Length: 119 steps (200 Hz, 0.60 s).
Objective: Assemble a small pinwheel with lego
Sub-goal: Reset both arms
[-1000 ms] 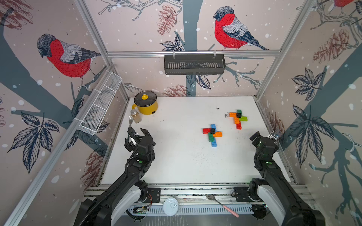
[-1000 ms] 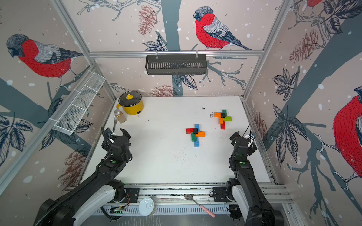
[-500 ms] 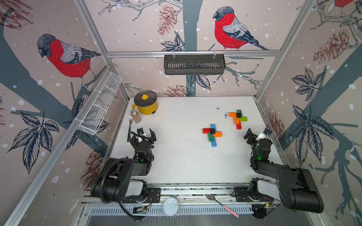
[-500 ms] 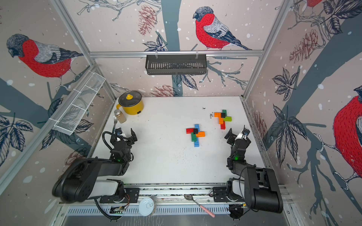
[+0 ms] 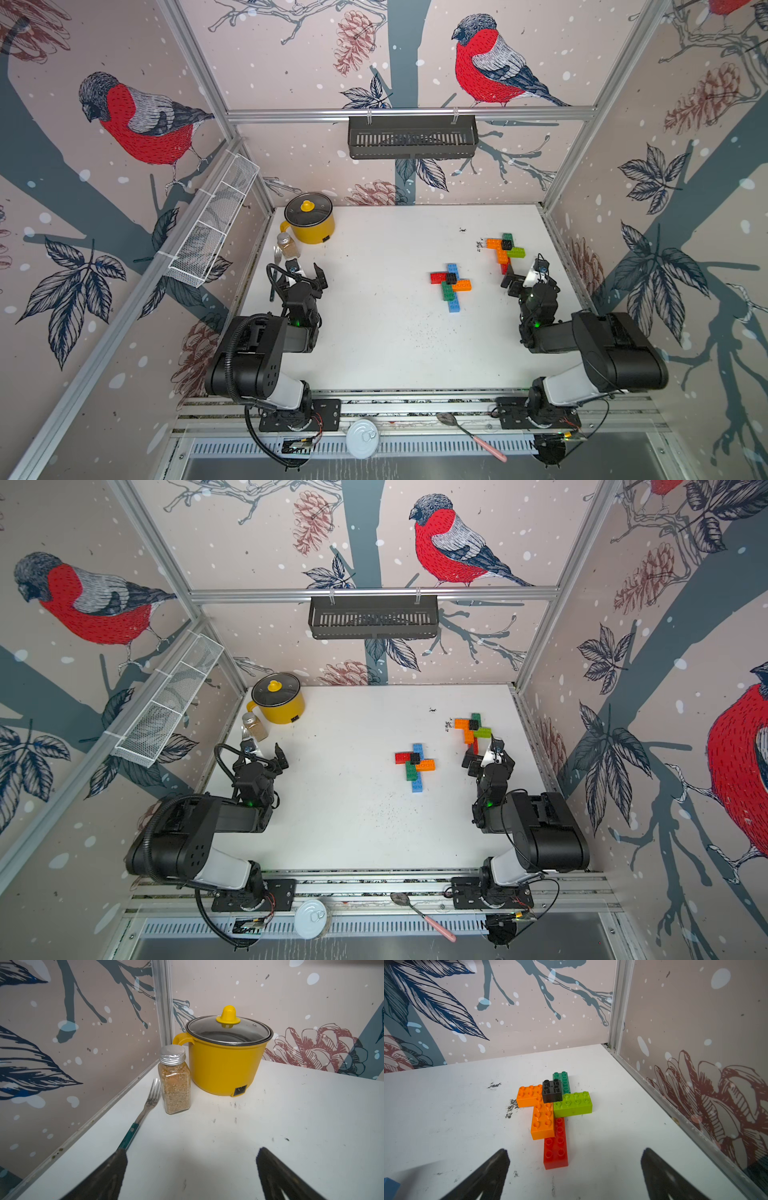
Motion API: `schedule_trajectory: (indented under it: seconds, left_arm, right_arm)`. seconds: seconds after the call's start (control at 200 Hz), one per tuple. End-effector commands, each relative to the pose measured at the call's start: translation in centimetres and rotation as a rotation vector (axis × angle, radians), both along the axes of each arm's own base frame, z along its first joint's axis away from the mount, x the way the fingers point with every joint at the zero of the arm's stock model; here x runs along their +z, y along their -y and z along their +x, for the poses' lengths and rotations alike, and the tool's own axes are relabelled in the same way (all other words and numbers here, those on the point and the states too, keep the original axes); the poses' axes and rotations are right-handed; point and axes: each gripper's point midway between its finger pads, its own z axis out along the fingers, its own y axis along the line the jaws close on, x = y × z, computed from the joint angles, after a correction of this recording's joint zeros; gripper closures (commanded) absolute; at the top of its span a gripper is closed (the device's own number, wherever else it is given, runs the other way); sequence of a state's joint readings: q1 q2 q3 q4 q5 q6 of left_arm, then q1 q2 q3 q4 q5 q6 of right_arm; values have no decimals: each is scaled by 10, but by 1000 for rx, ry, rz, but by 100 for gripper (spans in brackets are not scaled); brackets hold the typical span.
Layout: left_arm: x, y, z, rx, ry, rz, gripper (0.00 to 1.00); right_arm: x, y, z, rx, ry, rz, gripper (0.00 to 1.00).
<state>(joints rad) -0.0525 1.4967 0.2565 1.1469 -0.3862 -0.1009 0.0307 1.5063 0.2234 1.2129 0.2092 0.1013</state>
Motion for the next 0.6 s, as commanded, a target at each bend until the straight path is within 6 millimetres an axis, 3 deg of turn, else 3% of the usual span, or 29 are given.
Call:
schedule_trajectory:
  seconds: [0.0, 0.59]
  left_arm:
    - [2, 3, 1, -20, 4, -18, 2]
    - [1, 8, 6, -47, -11, -15, 1]
  right_arm:
    - [3, 2, 1, -13, 2, -15, 0]
    - [3, 2, 1, -13, 2, -14, 1]
